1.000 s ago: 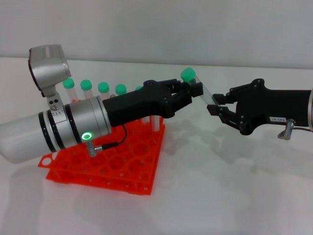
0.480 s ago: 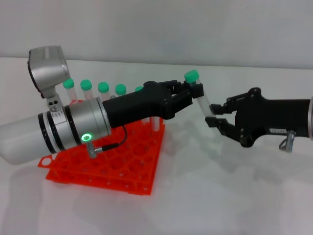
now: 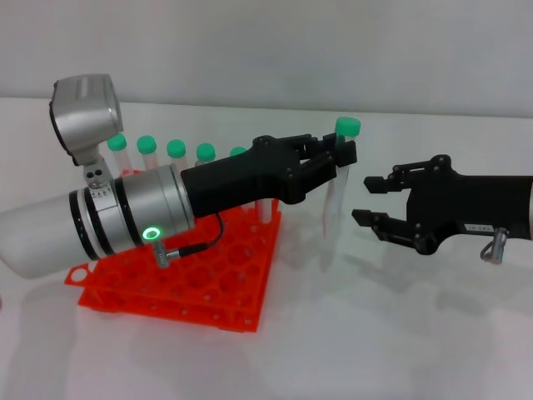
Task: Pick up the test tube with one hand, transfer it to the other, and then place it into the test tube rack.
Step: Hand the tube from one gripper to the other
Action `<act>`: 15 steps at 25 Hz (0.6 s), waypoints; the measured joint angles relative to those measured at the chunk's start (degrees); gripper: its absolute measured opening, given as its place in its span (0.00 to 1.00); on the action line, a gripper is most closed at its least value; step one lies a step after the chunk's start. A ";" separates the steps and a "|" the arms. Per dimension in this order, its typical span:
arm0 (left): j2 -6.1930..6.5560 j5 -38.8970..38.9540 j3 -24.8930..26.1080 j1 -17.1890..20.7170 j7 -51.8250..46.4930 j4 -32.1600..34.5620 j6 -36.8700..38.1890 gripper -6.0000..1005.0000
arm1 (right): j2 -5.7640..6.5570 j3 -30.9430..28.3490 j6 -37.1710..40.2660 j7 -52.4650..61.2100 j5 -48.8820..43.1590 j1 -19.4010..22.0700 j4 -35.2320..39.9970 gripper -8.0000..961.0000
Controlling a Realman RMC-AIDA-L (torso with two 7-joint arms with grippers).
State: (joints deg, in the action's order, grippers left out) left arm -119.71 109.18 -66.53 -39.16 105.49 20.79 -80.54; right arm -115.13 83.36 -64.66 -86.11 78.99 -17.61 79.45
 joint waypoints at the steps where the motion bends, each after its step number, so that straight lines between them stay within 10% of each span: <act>1: 0.00 0.03 0.00 0.00 0.00 0.04 0.00 0.22 | 0.02 0.00 0.47 0.01 -0.09 0.09 -0.14 0.41; 15: 0.54 -1.30 -0.16 7.35 -0.53 11.62 -0.06 0.22 | 0.09 -7.44 3.64 0.63 -1.11 1.75 -2.29 0.55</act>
State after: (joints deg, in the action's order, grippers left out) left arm -119.16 107.88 -66.69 -31.81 104.96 32.41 -80.59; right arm -115.04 75.92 -61.02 -85.48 77.88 -15.85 77.15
